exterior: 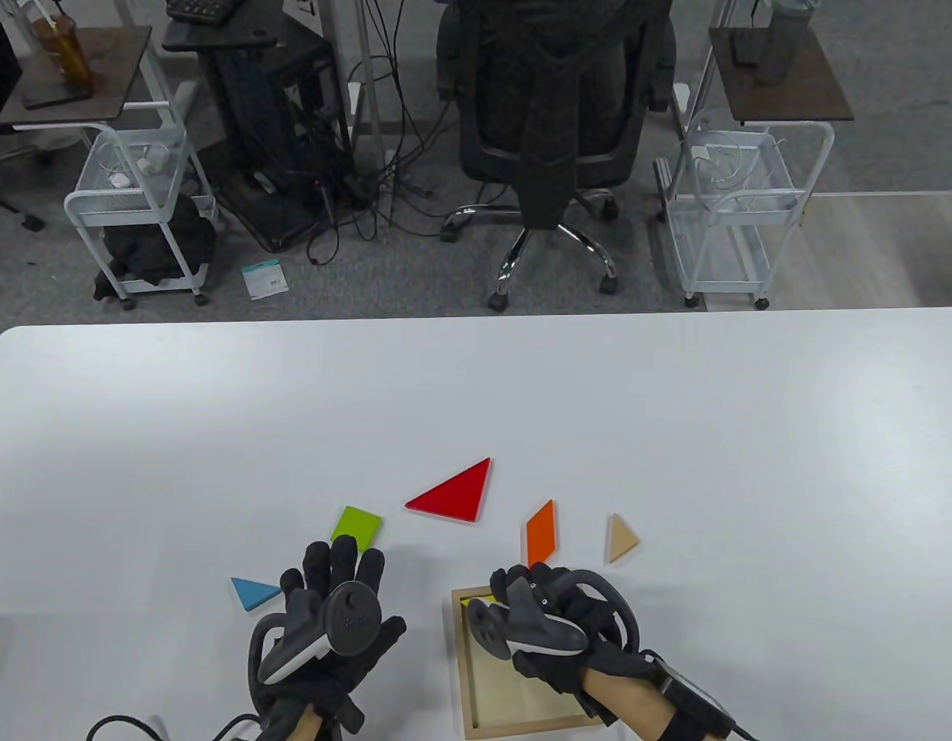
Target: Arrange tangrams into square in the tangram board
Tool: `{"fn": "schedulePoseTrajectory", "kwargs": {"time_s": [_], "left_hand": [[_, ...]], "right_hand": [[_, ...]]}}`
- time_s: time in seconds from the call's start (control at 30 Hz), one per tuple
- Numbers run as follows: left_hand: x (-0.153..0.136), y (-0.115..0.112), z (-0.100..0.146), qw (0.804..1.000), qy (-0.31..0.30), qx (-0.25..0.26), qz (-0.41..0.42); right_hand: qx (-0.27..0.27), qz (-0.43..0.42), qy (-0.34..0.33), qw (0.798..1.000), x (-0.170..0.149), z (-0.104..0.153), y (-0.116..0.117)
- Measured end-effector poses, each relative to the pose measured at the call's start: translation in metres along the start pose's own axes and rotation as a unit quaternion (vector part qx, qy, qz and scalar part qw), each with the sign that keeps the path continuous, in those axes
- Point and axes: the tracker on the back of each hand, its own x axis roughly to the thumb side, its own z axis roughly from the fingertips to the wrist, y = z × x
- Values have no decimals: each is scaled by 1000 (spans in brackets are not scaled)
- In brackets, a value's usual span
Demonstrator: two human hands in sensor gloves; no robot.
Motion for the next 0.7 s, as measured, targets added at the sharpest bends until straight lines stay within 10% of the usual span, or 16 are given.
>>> {"fn": "schedulePoseTrajectory", "kwargs": {"time_s": [0.7], "left_hand": [[-1, -1, -1, 1000, 4, -8, 0]], "right_hand": [[-18, -120, 49, 991, -40, -1, -4]]}}
